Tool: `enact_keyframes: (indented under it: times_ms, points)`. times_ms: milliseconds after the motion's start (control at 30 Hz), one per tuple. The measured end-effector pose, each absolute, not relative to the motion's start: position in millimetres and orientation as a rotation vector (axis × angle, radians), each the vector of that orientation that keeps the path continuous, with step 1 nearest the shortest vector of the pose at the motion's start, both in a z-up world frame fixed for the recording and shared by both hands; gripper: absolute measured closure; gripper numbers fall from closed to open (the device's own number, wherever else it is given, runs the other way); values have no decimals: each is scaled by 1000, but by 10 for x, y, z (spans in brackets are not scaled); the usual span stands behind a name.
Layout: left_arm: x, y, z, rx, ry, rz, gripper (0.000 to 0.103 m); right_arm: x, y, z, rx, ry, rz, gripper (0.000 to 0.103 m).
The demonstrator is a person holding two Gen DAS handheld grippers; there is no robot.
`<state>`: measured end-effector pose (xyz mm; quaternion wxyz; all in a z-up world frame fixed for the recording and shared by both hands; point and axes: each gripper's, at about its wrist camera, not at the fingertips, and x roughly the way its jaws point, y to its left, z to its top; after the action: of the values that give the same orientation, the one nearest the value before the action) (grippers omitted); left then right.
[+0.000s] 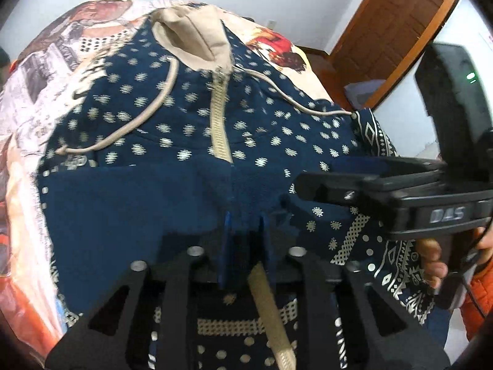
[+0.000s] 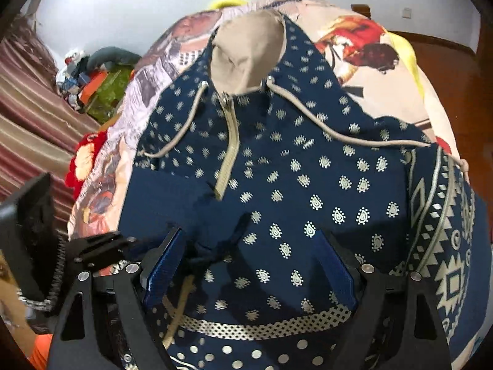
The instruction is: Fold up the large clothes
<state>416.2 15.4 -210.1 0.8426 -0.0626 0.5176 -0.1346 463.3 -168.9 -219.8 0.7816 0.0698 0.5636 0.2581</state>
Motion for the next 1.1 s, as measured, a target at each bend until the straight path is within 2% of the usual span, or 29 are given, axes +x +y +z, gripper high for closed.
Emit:
enact_keyframes:
  times_ms: [100, 267, 333, 400, 467, 600, 667, 767, 1100]
  points:
    - [4094, 321, -2016, -122, 1065, -244, 60, 4681, -1564, -2253, 161, 1237, 581, 21]
    - [3822, 779, -1931, -50, 1034, -149, 49, 4704, -1363, -2371, 156, 1264, 586, 32]
    - [3721, 1000, -1963, -29, 1037, -100, 41, 4685, -1297, -2395, 125, 1258, 573, 34]
    - [3603, 1244, -2036, -20, 1047, -52, 38, 4661, -1265, -2403, 109, 1248, 565, 41]
    - [3514, 1452, -2115, -39, 1068, -19, 36, 4634, -1214, -2422, 103, 1250, 567, 55]
    - [3365, 1770, -2391, -103, 1141, 37, 33, 4575, -1085, -2463, 69, 1241, 560, 71]
    - [3325, 1834, -2522, -126, 1173, 31, 33, 4559, -1042, -2444, 80, 1241, 578, 89]
    - [3318, 1829, -2681, -128, 1210, 27, 33, 4517, -997, -2311, 66, 1197, 584, 94]
    - [3573, 1957, -2835, -136, 1181, 155, 31, 4518, -1329, -1337, 69, 977, 583, 95]
